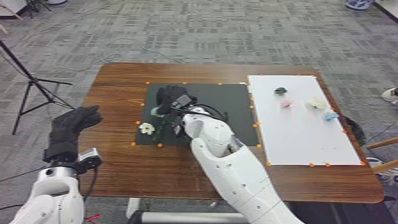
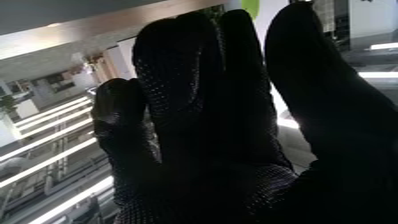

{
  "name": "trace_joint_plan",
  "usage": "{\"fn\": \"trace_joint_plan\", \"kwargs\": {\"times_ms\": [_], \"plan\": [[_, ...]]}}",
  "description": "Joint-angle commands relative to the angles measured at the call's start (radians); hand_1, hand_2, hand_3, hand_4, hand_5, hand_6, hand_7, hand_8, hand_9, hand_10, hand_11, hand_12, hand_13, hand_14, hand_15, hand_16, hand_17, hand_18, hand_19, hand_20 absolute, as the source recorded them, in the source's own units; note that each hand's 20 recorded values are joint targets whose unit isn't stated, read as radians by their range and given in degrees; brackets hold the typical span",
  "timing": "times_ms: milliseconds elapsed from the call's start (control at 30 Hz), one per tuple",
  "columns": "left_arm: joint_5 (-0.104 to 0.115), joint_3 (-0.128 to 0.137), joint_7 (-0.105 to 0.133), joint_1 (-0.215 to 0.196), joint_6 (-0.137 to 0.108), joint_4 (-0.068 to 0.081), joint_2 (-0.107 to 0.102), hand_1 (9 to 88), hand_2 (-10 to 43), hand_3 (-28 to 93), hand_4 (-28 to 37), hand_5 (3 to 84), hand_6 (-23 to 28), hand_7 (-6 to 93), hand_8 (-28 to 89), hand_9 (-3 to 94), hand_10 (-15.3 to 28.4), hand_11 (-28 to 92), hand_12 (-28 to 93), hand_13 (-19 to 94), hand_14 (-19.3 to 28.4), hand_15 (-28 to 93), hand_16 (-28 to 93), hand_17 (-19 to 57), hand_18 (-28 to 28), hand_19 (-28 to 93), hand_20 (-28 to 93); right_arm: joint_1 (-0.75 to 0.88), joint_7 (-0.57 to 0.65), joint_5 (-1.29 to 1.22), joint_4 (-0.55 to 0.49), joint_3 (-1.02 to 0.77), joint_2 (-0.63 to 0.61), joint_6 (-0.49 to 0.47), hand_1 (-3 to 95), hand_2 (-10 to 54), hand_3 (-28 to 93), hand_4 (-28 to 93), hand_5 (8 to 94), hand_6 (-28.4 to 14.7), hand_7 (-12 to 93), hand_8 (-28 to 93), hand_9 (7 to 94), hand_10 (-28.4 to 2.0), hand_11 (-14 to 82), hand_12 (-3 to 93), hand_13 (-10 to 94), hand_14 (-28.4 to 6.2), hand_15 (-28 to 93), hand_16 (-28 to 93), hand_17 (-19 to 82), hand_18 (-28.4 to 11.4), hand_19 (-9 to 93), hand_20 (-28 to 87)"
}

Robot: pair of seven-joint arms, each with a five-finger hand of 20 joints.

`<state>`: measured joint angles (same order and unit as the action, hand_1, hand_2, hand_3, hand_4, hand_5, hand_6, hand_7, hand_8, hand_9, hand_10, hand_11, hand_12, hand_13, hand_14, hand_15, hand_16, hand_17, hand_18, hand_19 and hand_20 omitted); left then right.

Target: Arrange flowers

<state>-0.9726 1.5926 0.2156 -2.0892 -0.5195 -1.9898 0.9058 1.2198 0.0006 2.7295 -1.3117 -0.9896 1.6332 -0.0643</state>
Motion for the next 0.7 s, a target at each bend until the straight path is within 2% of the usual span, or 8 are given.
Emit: {"fn": "trace_joint_plan", "kwargs": {"times_ms": [33,233,433,567,633,700], "plan": [[-0.005,0.006,-0.004,-0.006,0.009,-0.006,0.009,28.0,15.0,67,-24.7,55.8,1.3,22.0,-12,55.9,12.1,28,13,48,17.5,29,-2,9.3,12.4,11,20,-0.01,0.014,0.014,-0.013,0.007,-0.014,-0.02,44.3,-9.5,75,-21,63.7,-0.6,18,-11,65.5,-10.7,11.0,12.4,75,-8.1,58,33,37,-22.3,83,56],[-0.005,0.009,-0.005,-0.011,0.01,-0.007,0.006,27.8,14.7,67,-24.8,56.2,1.1,22.0,-12,56.3,12.1,28,13,48,17.9,30,-2,9.3,12.4,11,20,-0.024,0.036,-0.027,-0.023,0.031,-0.041,0.005,44.3,-9.5,75,-21,62.2,-1.7,17,-11,63.7,-11.7,10.8,12.1,75,-8.4,58,33,37,-22.1,82,56],[-0.006,0.007,-0.007,-0.008,0.008,-0.006,0.006,27.7,14.6,68,-24.9,56.6,1.0,21.8,-11,56.7,12.8,27,14,47,18.2,30,-2,9.3,12.3,10,20,-0.03,-0.007,-0.035,-0.025,0.032,-0.048,0.014,44.3,-9.5,75,-21,59.8,-1.8,18,-11,61.3,-11.2,11.3,12.3,72,-9.3,59,32,36,-22.0,82,56],[-0.008,0.004,-0.01,-0.001,0.008,-0.003,0.006,27.7,14.5,68,-25.2,57.2,1.1,21.3,-11,57.2,13.0,27,14,47,18.3,30,-2,9.3,12.3,10,20,-0.026,-0.169,0.039,-0.016,-0.018,-0.034,-0.021,42.5,-9.5,76,-21,58.4,-1.7,18,-11,60.3,-11.3,11.4,12.4,71,-9.7,59,31,35,-22.0,81,55],[-0.004,0.001,-0.008,0.004,0.004,-0.001,0.005,27.6,14.3,68,-25.2,57.9,1.3,21.0,-11,57.6,13.2,27,14,47,18.5,30,-2,9.4,12.3,10,20,-0.028,-0.194,0.057,-0.023,-0.017,-0.036,-0.037,37.9,-6.7,76,-20,56.3,-1.7,18,-11,57.8,-11.7,11.0,12.5,70,-10.3,60,31,34,-22.2,81,56],[-0.005,0.002,-0.005,0.002,-0.002,0.001,0.007,27.6,14.2,68,-25.5,58.4,1.4,20.6,-10,58.2,13.5,26,15,47,18.6,30,-2,9.4,12.3,10,20,-0.03,-0.266,0.068,-0.026,-0.05,-0.019,-0.109,33.4,-1.4,75,-20,55.5,-2.3,18,-11,55.9,-12.2,10.4,12.4,69,-11.3,61,31,33,-22.5,81,56]]}}
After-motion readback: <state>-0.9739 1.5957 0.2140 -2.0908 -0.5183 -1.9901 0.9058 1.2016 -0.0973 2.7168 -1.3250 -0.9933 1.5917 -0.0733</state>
